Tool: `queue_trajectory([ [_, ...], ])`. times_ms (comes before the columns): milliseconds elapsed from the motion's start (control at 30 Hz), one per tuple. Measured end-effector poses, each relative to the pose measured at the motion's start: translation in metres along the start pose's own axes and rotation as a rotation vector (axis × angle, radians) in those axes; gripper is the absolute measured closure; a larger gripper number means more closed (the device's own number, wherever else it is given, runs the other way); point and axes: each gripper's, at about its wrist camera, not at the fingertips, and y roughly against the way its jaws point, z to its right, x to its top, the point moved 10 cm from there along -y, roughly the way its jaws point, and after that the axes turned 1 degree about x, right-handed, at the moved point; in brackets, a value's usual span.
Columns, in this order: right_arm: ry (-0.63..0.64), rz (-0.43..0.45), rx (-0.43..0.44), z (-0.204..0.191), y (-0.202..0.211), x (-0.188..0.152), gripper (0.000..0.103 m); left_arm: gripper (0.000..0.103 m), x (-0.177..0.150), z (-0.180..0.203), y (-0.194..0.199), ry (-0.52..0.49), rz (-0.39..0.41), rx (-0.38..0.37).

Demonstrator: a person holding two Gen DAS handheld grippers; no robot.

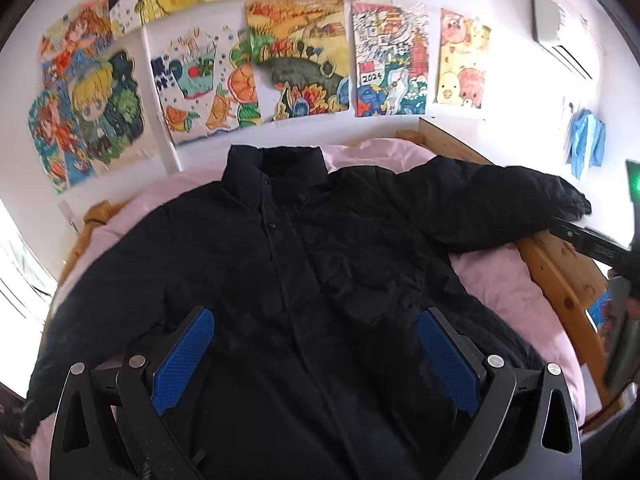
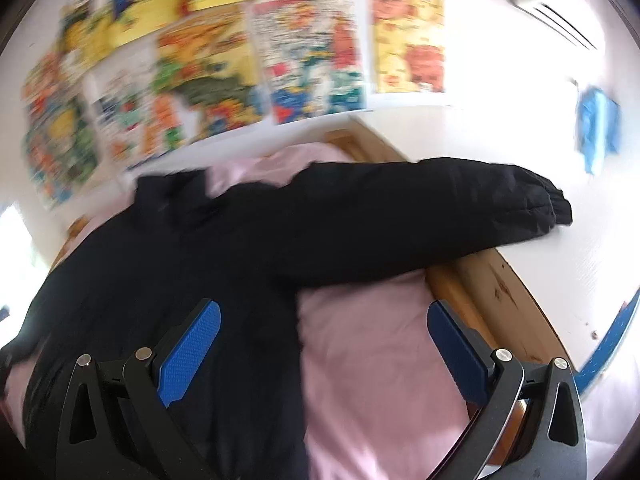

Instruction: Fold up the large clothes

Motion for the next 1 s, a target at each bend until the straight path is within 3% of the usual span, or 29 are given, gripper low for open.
queue_trajectory([
  [67,-0.081,0.026,-0.032,0.013,-0.02,0.005,0.001,0.0,-0.002,-0.002,-0.012,0.061,-0.039,0.024],
  [233,-0.203,0.132,-0.207,0.051,-0.06,0.02,0.001,0.0,-0.007,-0.011,-0.034,0.063,-0.037,0.052],
  [300,-0.197,0.185,-0.292,0.064,-0.062,0.03,0.001,0.0,-0.009,-0.017,-0.04,0.064,-0.037,0.073],
  [533,-0.087,0.282,-0.457,0.107,-0.049,0.074,0.001,0.0,-0.014,-0.018,-0.06,0.047,-0.077,0.095],
  [667,-0.064,0.226,-0.532,0.144,-0.051,0.09,0.001,0.0,-0.008,-0.017,-0.063,0.056,-0.068,0.101],
  [767,-0.121,0.158,-0.558,0.173,-0.064,0.091,0.001,0.0,-0.005,-0.014,-0.067,0.063,-0.073,0.099],
  [1000,-0.289,0.075,-0.539,0.213,-0.094,0.074,0.002,0.0,-0.001,-0.007,-0.073,0.053,-0.079,0.106],
])
